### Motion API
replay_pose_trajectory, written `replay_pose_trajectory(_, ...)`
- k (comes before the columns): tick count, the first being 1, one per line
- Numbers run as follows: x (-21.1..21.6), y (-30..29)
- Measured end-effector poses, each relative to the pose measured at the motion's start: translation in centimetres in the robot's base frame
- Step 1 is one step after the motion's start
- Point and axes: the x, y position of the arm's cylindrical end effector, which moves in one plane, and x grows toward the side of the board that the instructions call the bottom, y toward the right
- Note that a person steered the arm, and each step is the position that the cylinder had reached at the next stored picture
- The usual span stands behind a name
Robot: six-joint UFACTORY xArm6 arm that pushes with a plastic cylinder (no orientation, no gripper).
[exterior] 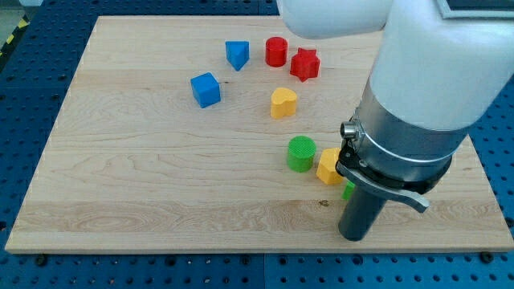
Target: Slide the green star away from the yellow hexagon
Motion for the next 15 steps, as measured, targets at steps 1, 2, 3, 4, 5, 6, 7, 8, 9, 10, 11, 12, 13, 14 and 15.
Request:
replay_pose_trajectory(1,-1.8,1.5)
replay_pose_trajectory(2,-5.2,4.6)
replay_pose_trajectory(3,-5.9,5.9)
replay_pose_trajectory(4,-5.9,5.0)
replay_pose_trajectory(5,-5.7,3.4)
replay_pose_trajectory(6,-5.4,1.8)
replay_pose_trajectory(7,-7.2,1.6)
replay_pose_trajectory(8,-9.9,1.9)
replay_pose_trajectory(9,-10.3,2.5)
replay_pose_trajectory(10,-10.3,2.5)
replay_pose_trajectory(11,-9.5,2.7)
replay_pose_trajectory(12,-9.2,2.9)
replay_pose_trajectory(13,-9.3,2.7)
replay_pose_trajectory(14,-9.3,2.3)
replay_pose_trajectory(15,-9.2,2.3)
